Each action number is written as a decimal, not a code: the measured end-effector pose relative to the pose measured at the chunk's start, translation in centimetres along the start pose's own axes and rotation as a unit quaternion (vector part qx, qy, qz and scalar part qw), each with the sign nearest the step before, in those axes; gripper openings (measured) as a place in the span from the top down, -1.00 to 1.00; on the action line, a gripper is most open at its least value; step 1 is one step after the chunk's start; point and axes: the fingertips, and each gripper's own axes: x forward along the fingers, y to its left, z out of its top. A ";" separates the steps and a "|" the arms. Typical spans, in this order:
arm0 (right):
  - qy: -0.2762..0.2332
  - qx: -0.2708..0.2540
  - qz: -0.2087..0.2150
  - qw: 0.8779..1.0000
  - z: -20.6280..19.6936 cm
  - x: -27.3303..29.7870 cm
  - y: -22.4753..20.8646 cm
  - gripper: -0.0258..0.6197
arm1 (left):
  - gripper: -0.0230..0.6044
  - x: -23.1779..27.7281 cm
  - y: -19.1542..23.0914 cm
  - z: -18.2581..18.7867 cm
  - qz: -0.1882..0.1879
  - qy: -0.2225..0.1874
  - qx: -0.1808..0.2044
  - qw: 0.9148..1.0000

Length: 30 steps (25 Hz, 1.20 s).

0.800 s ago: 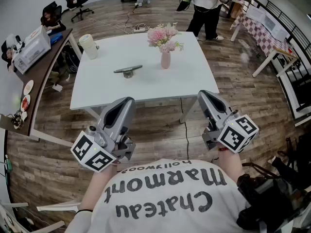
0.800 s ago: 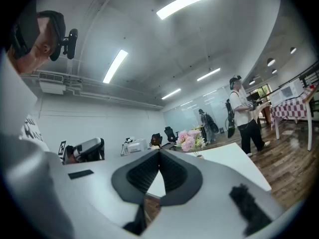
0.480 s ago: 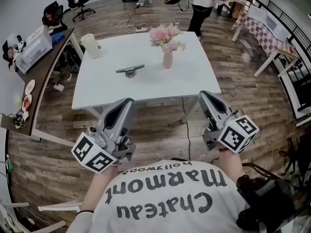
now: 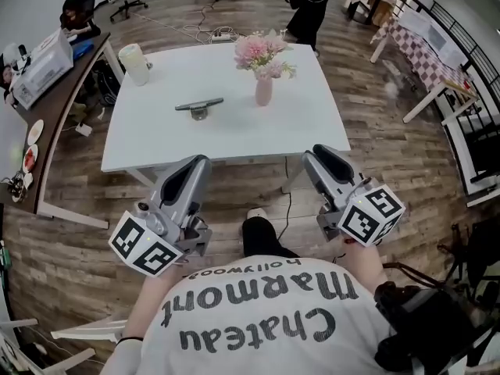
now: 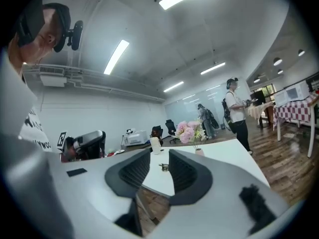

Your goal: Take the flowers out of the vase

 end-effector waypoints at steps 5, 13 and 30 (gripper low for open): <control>0.005 -0.002 0.004 1.000 0.3 3.2 -3.9 0.54 | 0.91 2.6 2.5 0.7 0.023 -0.011 0.010 1.000; -0.006 0.006 0.011 1.000 2.4 8.6 -12.5 0.52 | 0.91 8.8 7.5 -0.6 0.053 0.003 0.017 0.998; 0.096 -0.059 0.124 0.986 -5.1 20.1 -19.7 0.39 | 0.91 13.6 15.9 -3.8 0.180 0.057 0.013 0.982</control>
